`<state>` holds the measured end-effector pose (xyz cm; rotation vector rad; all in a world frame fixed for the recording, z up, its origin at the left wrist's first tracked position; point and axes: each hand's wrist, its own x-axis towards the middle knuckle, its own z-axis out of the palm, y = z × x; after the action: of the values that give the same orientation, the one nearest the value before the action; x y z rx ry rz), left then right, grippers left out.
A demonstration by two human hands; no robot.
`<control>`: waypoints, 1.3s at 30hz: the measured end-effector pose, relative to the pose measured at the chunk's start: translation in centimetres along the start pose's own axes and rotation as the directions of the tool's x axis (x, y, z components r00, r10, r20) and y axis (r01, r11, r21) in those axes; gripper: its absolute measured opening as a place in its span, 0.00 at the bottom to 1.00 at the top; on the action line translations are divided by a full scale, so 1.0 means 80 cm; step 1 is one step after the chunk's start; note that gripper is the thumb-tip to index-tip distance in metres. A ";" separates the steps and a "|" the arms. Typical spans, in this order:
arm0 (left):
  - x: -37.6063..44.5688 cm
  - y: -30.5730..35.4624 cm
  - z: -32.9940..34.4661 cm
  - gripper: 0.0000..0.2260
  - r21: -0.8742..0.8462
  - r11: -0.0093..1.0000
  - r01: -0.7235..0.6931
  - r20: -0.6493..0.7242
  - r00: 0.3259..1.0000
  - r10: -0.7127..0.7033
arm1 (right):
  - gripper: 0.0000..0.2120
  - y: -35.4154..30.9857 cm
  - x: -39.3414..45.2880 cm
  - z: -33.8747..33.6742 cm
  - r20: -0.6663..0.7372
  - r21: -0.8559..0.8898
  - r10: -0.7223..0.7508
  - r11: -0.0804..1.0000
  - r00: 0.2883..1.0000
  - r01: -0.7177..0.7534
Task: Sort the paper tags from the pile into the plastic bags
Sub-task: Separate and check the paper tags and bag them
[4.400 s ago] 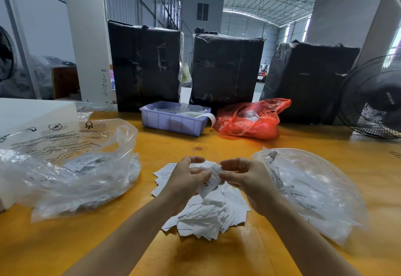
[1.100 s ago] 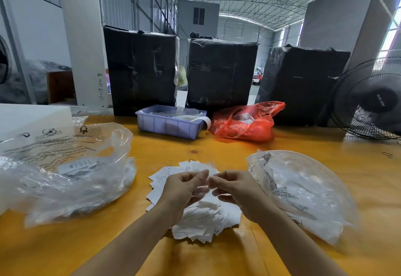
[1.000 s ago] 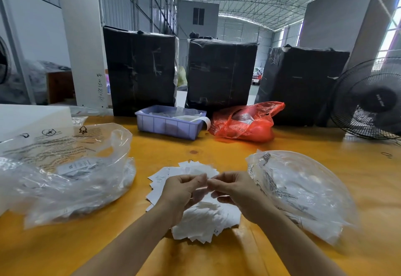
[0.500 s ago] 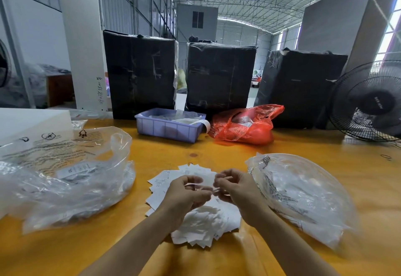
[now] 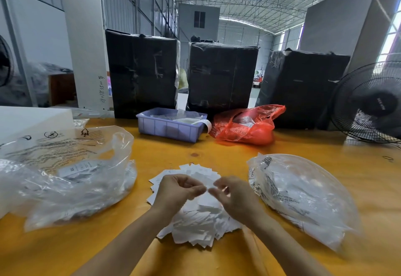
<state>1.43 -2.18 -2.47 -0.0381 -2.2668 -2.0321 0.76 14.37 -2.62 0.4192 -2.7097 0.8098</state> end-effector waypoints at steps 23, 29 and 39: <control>-0.003 -0.009 0.007 0.04 0.037 0.994 0.101 -0.023 0.995 -0.100 | 0.21 0.003 -0.008 0.033 0.115 -0.096 0.044 0.995 0.992 -0.033; -0.002 -0.009 0.010 0.05 0.020 0.995 0.099 -0.046 0.994 -0.098 | 0.18 -0.001 -0.010 0.029 0.152 -0.323 -0.108 0.934 0.982 0.153; -0.002 -0.006 0.009 0.07 -0.017 0.998 0.063 -0.093 0.994 -0.065 | 0.14 0.003 -0.005 0.010 0.235 -0.384 -0.313 0.840 0.920 0.384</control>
<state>1.53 -1.54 -3.07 0.1272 -2.2258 -2.0346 0.87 14.16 -3.51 0.8727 -2.7220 0.0792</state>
